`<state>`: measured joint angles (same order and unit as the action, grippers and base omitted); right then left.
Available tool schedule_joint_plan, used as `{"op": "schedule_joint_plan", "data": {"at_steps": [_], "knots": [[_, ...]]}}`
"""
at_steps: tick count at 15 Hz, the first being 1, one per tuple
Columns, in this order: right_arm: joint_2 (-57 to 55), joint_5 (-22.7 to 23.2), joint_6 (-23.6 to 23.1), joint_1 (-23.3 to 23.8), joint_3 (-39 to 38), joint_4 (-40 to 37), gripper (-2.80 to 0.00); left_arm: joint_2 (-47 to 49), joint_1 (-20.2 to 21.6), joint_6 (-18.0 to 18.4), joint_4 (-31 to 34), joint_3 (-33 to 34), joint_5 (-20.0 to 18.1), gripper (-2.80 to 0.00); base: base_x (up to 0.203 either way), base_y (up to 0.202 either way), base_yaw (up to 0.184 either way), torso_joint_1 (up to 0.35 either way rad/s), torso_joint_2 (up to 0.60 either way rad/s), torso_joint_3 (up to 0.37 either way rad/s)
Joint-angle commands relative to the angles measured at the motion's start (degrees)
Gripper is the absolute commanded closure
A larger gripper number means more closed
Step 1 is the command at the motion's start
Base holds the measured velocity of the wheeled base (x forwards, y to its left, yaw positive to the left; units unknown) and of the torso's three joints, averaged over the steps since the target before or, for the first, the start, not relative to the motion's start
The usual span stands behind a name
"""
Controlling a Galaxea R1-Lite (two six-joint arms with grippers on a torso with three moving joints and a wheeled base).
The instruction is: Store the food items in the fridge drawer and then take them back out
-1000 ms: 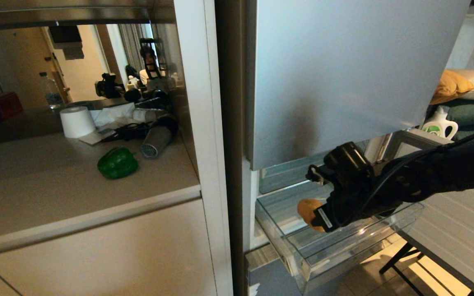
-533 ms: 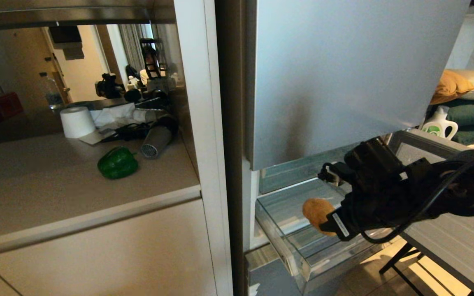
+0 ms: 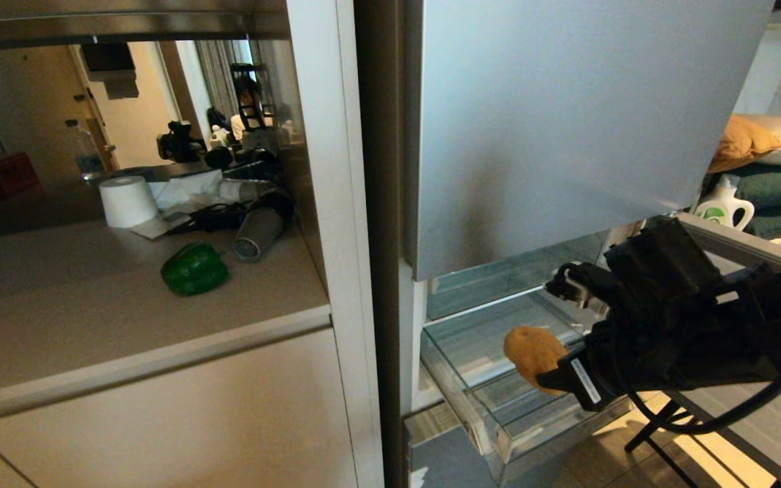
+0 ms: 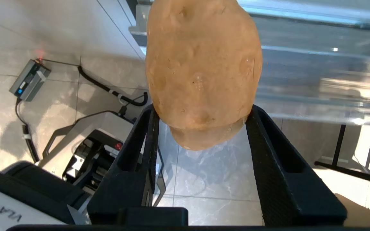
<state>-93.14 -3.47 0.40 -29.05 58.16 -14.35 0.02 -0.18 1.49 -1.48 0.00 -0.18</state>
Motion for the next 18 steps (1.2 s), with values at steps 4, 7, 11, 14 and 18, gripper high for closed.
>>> {"op": "schedule_joint_plan", "data": {"at_steps": [4, 7, 11, 14, 18], "knots": [[2.73, -0.04, 0.04, -0.04, -1.47, -0.07, 0.0, 0.06, 0.01, 0.01, -0.02, 0.62, 0.01, 0.0, 0.0, 0.0, 0.0, 0.0, 0.0, 0.0], [3.39, -0.04, -0.04, -0.04, -2.24, -0.07, 0.0, 0.06, 0.01, 0.01, -0.02, 0.62, 0.01, 0.0, 0.0, 0.0, 0.0, 0.0, 0.0, 0.0], [3.88, -0.08, -0.05, -0.7, -2.83, -0.07, 0.0, 0.06, 0.01, 0.01, -0.02, 0.62, 0.01, 0.0, -0.003, -0.006, 0.142, 0.002, 0.0, 0.002], [4.2, -0.13, -0.05, -3.04, -4.46, -0.07, 0.0, 0.06, 0.01, 0.01, -0.02, 0.62, 0.01, 0.0, 0.002, -0.006, 0.175, 0.003, 0.0, 0.001], [4.11, -0.13, 0.04, -5.34, -4.72, -0.07, 0.0, 0.06, 0.01, 0.01, -0.02, 0.62, 0.01, 0.0, 0.001, -0.009, 0.175, 0.0, 0.0, 0.002]]}}
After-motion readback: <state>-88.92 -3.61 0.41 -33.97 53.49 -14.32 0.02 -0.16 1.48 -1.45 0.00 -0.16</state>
